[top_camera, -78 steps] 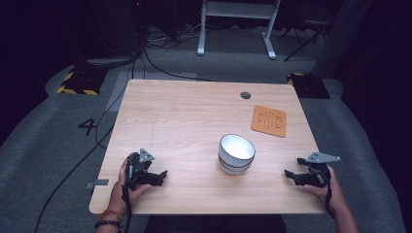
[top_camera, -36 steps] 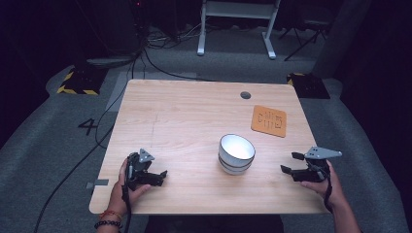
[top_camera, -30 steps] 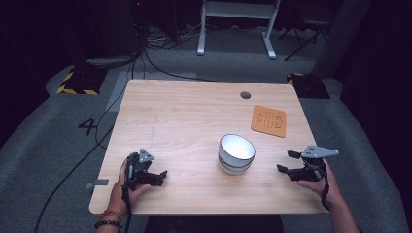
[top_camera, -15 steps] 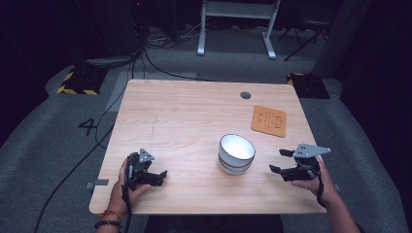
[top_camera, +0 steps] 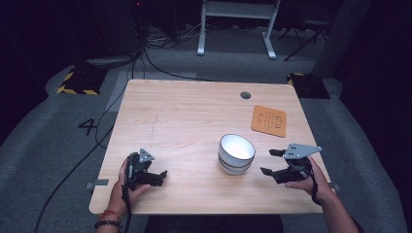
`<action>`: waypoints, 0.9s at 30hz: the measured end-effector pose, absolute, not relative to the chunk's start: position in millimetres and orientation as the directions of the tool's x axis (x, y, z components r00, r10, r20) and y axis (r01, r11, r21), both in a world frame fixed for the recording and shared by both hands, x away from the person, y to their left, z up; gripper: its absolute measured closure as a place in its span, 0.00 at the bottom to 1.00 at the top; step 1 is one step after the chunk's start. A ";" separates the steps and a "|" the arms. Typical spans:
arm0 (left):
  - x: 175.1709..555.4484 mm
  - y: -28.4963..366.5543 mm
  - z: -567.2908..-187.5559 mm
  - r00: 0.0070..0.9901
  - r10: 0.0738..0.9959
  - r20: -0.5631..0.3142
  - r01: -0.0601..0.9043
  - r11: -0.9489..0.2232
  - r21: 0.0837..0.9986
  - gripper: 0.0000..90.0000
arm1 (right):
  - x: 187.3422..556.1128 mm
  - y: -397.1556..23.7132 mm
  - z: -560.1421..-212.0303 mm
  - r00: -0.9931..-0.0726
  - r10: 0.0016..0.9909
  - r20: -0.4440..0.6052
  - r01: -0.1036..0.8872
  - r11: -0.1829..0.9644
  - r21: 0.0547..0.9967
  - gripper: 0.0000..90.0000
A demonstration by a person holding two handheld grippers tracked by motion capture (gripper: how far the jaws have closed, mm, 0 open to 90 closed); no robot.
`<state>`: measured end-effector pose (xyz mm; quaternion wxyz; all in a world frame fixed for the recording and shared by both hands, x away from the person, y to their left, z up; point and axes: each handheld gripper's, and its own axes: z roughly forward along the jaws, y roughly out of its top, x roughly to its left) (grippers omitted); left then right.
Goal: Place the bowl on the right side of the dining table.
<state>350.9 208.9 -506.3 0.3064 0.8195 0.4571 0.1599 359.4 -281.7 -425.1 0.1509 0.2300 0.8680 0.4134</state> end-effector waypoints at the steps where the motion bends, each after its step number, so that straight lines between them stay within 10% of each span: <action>1: 350.9 208.9 -506.3 0.531 0.847 -0.018 0.651 -0.394 0.648 0.00 | 359.7 -280.5 -424.5 -0.854 0.514 -0.075 0.266 0.556 0.788 0.27; 27: 350.7 208.8 -506.1 0.532 0.846 -0.023 0.654 -0.394 0.646 0.00 | 364.1 -239.3 -400.6 -0.908 0.409 -0.089 0.182 0.577 0.796 0.27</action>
